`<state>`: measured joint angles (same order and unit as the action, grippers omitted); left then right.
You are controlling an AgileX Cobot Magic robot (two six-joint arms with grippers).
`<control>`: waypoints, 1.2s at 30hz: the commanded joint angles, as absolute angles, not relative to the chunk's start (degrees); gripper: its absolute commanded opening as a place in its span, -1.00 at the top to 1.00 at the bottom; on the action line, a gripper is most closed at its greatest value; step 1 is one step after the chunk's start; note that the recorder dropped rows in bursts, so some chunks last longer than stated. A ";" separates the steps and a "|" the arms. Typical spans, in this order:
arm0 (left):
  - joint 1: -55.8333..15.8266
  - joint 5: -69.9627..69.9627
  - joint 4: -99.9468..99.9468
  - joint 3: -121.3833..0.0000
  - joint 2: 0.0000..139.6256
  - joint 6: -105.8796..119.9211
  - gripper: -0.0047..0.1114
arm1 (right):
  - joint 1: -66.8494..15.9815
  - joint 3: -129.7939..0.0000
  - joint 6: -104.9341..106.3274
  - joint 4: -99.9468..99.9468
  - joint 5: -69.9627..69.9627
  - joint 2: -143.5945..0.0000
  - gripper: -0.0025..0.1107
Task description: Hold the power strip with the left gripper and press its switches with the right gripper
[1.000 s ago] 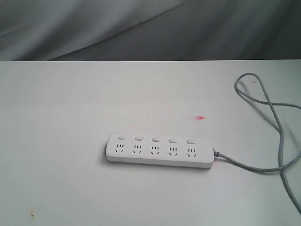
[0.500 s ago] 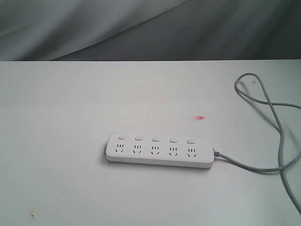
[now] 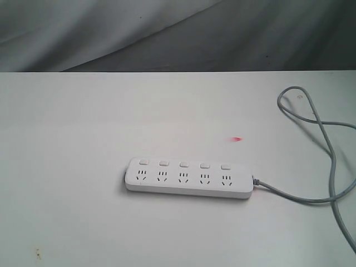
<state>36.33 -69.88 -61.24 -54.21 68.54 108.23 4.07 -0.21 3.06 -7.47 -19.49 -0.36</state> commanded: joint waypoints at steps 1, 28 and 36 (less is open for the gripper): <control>35.89 -69.96 -61.47 -54.31 74.02 119.96 0.92 | 4.00 0.00 2.93 -7.65 -19.09 0.00 0.96; 5.65 -69.96 -31.70 -75.61 111.69 119.96 0.92 | 4.00 0.00 2.93 -7.65 -19.09 0.00 0.96; 3.68 -69.42 -39.46 -75.61 113.98 119.96 0.83 | 4.00 0.00 2.93 -7.65 -19.09 0.00 0.96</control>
<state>4.03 -69.64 -36.40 -75.20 113.64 119.51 4.07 -0.21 3.06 -7.47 -19.49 -0.36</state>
